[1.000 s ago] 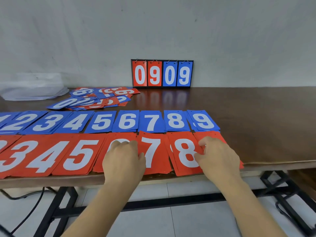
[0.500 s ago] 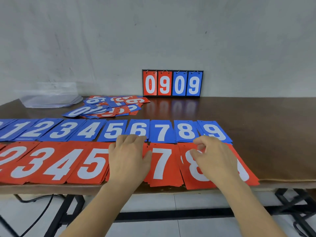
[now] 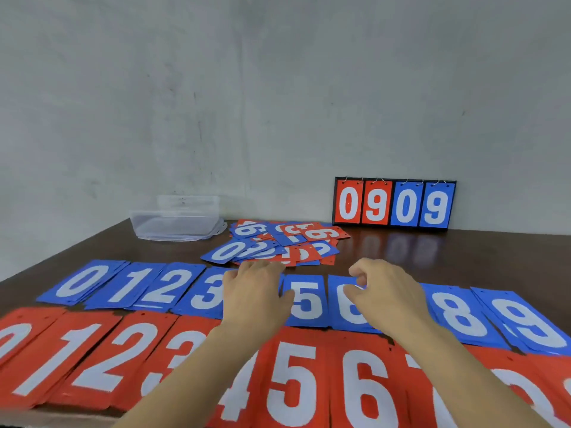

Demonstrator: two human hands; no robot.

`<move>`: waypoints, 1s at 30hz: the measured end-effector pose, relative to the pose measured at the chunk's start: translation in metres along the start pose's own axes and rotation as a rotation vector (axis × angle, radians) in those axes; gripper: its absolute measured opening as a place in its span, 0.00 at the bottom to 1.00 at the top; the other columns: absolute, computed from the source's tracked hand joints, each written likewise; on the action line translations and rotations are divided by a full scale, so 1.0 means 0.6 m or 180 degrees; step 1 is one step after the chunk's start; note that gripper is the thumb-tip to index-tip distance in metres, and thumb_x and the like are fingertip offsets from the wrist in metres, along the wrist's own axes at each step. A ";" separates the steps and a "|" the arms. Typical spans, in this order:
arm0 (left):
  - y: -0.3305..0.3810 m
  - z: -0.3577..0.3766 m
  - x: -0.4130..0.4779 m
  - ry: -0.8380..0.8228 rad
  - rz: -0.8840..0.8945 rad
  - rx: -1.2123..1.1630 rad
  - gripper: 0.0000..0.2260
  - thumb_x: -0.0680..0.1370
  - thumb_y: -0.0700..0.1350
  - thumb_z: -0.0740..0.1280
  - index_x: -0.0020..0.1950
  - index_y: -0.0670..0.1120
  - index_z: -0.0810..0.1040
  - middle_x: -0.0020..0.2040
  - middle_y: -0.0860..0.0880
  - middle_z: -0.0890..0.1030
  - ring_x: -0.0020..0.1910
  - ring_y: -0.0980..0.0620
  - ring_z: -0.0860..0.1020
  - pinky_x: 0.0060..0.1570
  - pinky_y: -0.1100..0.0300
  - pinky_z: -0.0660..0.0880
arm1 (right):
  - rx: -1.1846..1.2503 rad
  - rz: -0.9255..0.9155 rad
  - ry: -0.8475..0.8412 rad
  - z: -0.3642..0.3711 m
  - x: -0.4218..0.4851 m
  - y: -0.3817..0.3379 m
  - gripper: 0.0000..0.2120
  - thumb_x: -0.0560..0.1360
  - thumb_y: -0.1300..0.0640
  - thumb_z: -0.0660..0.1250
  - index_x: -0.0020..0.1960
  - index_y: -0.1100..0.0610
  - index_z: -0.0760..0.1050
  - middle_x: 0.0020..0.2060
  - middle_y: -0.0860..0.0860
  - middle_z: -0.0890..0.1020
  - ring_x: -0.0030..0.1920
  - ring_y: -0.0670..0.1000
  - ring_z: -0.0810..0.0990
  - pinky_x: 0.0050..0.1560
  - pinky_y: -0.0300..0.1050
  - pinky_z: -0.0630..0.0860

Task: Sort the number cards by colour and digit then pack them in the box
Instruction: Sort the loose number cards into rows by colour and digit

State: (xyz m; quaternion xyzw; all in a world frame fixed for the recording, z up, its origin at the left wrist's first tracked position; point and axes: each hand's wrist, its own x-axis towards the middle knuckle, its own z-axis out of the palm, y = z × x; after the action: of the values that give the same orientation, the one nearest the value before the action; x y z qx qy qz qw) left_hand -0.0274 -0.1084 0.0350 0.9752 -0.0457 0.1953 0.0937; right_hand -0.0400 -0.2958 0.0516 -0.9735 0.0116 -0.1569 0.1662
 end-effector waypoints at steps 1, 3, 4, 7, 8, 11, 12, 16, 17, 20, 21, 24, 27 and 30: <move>-0.029 0.001 0.013 -0.0033 -0.0011 0.0017 0.20 0.78 0.57 0.62 0.70 0.56 0.69 0.66 0.56 0.74 0.67 0.52 0.68 0.65 0.54 0.61 | -0.0021 0.0008 -0.0031 0.009 0.014 -0.019 0.14 0.77 0.48 0.65 0.63 0.48 0.74 0.57 0.44 0.79 0.56 0.47 0.78 0.52 0.43 0.74; -0.089 0.004 0.041 -0.0086 -0.0039 0.0052 0.20 0.78 0.57 0.62 0.69 0.56 0.70 0.64 0.57 0.75 0.66 0.53 0.69 0.63 0.54 0.62 | -0.0028 0.0077 -0.0084 0.030 0.043 -0.054 0.13 0.77 0.48 0.65 0.61 0.48 0.75 0.54 0.44 0.80 0.54 0.47 0.78 0.50 0.43 0.75; -0.120 0.006 0.055 -0.0119 -0.0057 0.0055 0.19 0.78 0.57 0.62 0.68 0.56 0.70 0.63 0.57 0.76 0.66 0.53 0.70 0.62 0.55 0.63 | -0.0032 0.0139 -0.0117 0.040 0.057 -0.069 0.13 0.77 0.48 0.65 0.60 0.48 0.75 0.53 0.44 0.80 0.53 0.47 0.78 0.49 0.42 0.75; -0.213 0.013 0.097 -0.0252 -0.0175 -0.0044 0.19 0.78 0.56 0.63 0.68 0.56 0.71 0.62 0.57 0.77 0.63 0.53 0.72 0.61 0.55 0.64 | -0.0072 0.0340 -0.0255 0.074 0.096 -0.110 0.12 0.77 0.48 0.65 0.59 0.48 0.75 0.52 0.44 0.80 0.51 0.47 0.78 0.46 0.41 0.74; -0.241 0.015 0.110 -0.0295 -0.0230 -0.0082 0.19 0.78 0.56 0.63 0.68 0.56 0.71 0.61 0.57 0.78 0.63 0.53 0.73 0.60 0.55 0.65 | -0.0048 0.0405 -0.0288 0.084 0.109 -0.121 0.12 0.77 0.48 0.65 0.59 0.49 0.75 0.51 0.44 0.80 0.50 0.47 0.78 0.47 0.42 0.75; -0.305 0.025 0.153 -0.0388 -0.0346 -0.0133 0.17 0.78 0.55 0.63 0.66 0.55 0.72 0.59 0.57 0.79 0.62 0.53 0.74 0.59 0.55 0.65 | -0.0004 0.0598 -0.0376 0.112 0.146 -0.156 0.11 0.77 0.48 0.66 0.57 0.50 0.76 0.51 0.46 0.81 0.50 0.48 0.79 0.49 0.45 0.77; -0.320 0.029 0.166 -0.0415 -0.0379 -0.0163 0.16 0.78 0.55 0.63 0.65 0.55 0.73 0.59 0.57 0.79 0.61 0.53 0.75 0.59 0.55 0.65 | -0.0006 0.0656 -0.0414 0.123 0.160 -0.164 0.10 0.77 0.48 0.66 0.56 0.50 0.77 0.50 0.47 0.81 0.49 0.48 0.80 0.47 0.45 0.77; -0.360 0.048 0.216 -0.0562 -0.0515 -0.0379 0.17 0.78 0.56 0.63 0.66 0.53 0.73 0.58 0.56 0.79 0.59 0.53 0.75 0.61 0.54 0.65 | 0.0241 0.0943 -0.0448 0.169 0.220 -0.187 0.11 0.75 0.48 0.67 0.44 0.56 0.80 0.35 0.51 0.78 0.36 0.50 0.76 0.39 0.48 0.76; -0.365 0.055 0.227 -0.0602 -0.0558 -0.0460 0.18 0.78 0.56 0.64 0.66 0.53 0.73 0.58 0.56 0.79 0.59 0.53 0.76 0.62 0.54 0.65 | 0.0323 0.1027 -0.0436 0.180 0.233 -0.192 0.12 0.74 0.48 0.68 0.39 0.57 0.77 0.31 0.51 0.73 0.32 0.50 0.72 0.35 0.48 0.72; -0.372 0.075 0.255 -0.0720 -0.0660 -0.0670 0.20 0.77 0.59 0.65 0.66 0.51 0.73 0.57 0.54 0.80 0.57 0.53 0.76 0.61 0.54 0.67 | 0.0722 0.1286 -0.0463 0.212 0.276 -0.206 0.18 0.73 0.48 0.70 0.33 0.55 0.66 0.26 0.51 0.69 0.27 0.49 0.66 0.31 0.43 0.65; -0.371 0.082 0.263 -0.0765 -0.0681 -0.0728 0.20 0.77 0.59 0.65 0.65 0.51 0.74 0.56 0.54 0.80 0.56 0.53 0.77 0.61 0.54 0.68 | 0.0939 0.1440 -0.0500 0.221 0.290 -0.211 0.17 0.72 0.48 0.71 0.34 0.55 0.67 0.29 0.53 0.75 0.28 0.49 0.68 0.32 0.43 0.66; -0.369 0.104 0.283 -0.0914 -0.0768 -0.0855 0.23 0.76 0.61 0.66 0.67 0.50 0.72 0.57 0.53 0.80 0.57 0.52 0.76 0.62 0.52 0.70 | 0.1348 0.1862 -0.0618 0.242 0.326 -0.219 0.16 0.72 0.47 0.71 0.51 0.58 0.73 0.46 0.54 0.81 0.39 0.50 0.75 0.37 0.43 0.71; -0.369 0.123 0.300 -0.1017 -0.0799 -0.0901 0.26 0.75 0.62 0.67 0.67 0.50 0.71 0.57 0.53 0.79 0.58 0.51 0.76 0.63 0.52 0.69 | 0.1188 0.2054 -0.0662 0.258 0.352 -0.231 0.29 0.74 0.44 0.69 0.68 0.58 0.67 0.48 0.52 0.75 0.44 0.51 0.73 0.45 0.45 0.75; -0.368 0.136 0.314 -0.1120 -0.0802 -0.0863 0.28 0.73 0.63 0.69 0.68 0.50 0.71 0.60 0.53 0.78 0.61 0.51 0.75 0.63 0.53 0.66 | 0.1088 0.2235 -0.0669 0.277 0.371 -0.242 0.31 0.73 0.41 0.69 0.68 0.57 0.67 0.48 0.52 0.72 0.46 0.52 0.73 0.53 0.47 0.77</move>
State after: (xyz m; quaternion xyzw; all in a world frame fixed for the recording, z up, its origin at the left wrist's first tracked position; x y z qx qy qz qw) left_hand 0.2041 0.0814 -0.0020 0.9707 0.0347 0.0016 0.2377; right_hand 0.2186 -0.1220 0.0174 -0.8794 0.3002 0.0102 0.3694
